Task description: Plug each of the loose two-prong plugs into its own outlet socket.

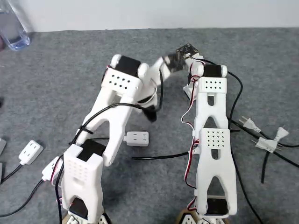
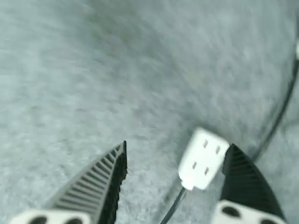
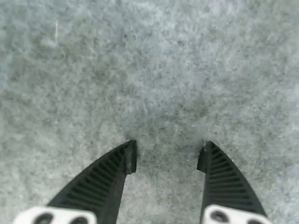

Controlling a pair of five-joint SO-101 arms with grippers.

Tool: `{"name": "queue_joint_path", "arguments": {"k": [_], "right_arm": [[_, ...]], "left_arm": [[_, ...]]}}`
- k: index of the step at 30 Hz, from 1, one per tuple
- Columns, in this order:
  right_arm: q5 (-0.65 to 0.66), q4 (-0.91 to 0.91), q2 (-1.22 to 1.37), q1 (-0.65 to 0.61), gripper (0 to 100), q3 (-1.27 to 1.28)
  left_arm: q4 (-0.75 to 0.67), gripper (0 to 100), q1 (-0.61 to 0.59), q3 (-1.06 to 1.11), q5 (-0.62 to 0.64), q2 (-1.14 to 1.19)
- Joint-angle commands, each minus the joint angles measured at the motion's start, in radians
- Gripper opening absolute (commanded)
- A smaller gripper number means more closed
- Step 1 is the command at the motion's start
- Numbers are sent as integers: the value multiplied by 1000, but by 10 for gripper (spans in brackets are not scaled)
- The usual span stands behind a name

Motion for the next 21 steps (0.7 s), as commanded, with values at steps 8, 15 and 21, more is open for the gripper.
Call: {"name": "queue_joint_path", "arguments": {"k": [8,15,21], "right_arm": [[9,-36,5,21,223,-21],[9,-36,5,21,223,-21],[9,-36,5,21,223,-21]], "left_arm": [[31,313,-40,-326,411,-17],[25,313,-212,-352,566,-190],[-58,313,-381,-352,569,-430]]}}
